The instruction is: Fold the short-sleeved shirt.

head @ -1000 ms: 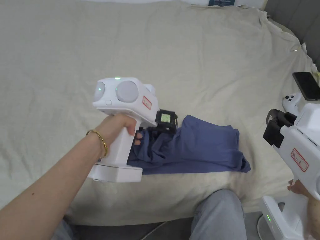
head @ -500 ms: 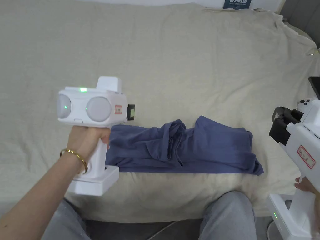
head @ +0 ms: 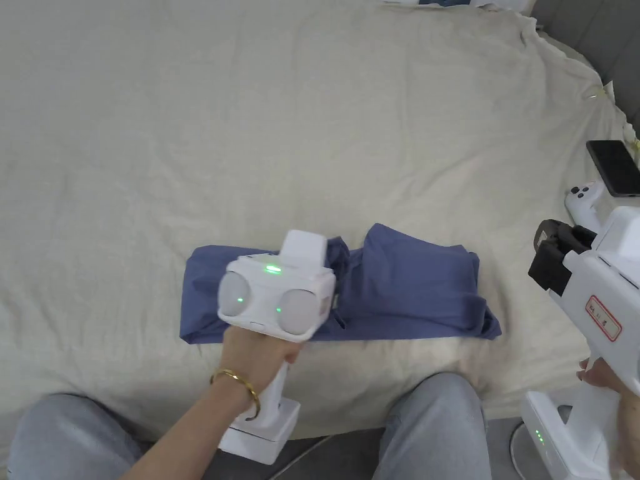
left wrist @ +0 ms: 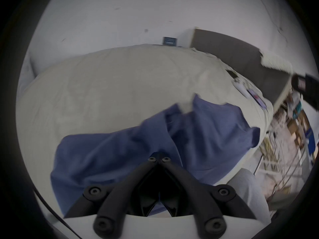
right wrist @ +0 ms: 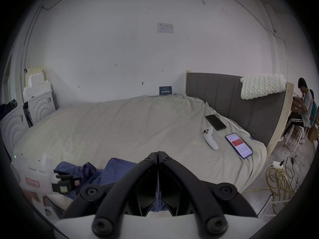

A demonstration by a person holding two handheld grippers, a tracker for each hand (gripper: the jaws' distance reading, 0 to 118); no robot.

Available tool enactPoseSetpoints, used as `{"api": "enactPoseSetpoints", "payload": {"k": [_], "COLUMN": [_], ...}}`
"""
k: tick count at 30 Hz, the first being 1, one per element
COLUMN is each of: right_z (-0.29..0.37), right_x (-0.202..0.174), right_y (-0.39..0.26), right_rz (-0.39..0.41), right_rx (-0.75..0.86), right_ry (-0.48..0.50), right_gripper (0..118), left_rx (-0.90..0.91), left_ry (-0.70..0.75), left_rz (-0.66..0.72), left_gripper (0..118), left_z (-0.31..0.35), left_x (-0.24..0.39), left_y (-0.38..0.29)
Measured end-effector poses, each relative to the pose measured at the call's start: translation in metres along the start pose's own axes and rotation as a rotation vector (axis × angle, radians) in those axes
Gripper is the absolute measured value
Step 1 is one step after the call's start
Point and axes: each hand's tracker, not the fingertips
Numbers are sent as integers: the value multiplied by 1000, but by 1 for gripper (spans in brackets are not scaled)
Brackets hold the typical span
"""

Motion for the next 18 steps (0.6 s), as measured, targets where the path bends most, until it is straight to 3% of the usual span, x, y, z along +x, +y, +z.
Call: {"api": "enactPoseSetpoints", "payload": {"k": [5, 8, 10, 12, 18], "right_z": [1, 3, 3, 3, 3], "right_x": [5, 6, 6, 5, -3], "right_y": [-4, -3, -1, 1, 8], "right_rz": [-6, -6, -4, -7, 5], "right_rx": [-20, -17, -17, -17, -3], "right_ry": [-8, -15, -13, -8, 6], "right_gripper": [0, 0, 0, 0, 0], "left_rx": [-100, -120, -122, -60, 148], "left_ry": [-63, -45, -107, -192, -280], "left_rz": [-47, -35, 18, 118, 251], "left_gripper": [0, 0, 0, 0, 0], "left_z": [-30, -37, -30, -10, 57], "left_x": [38, 46, 38, 23, -45], "left_y": [3, 10, 23, 36, 77]}}
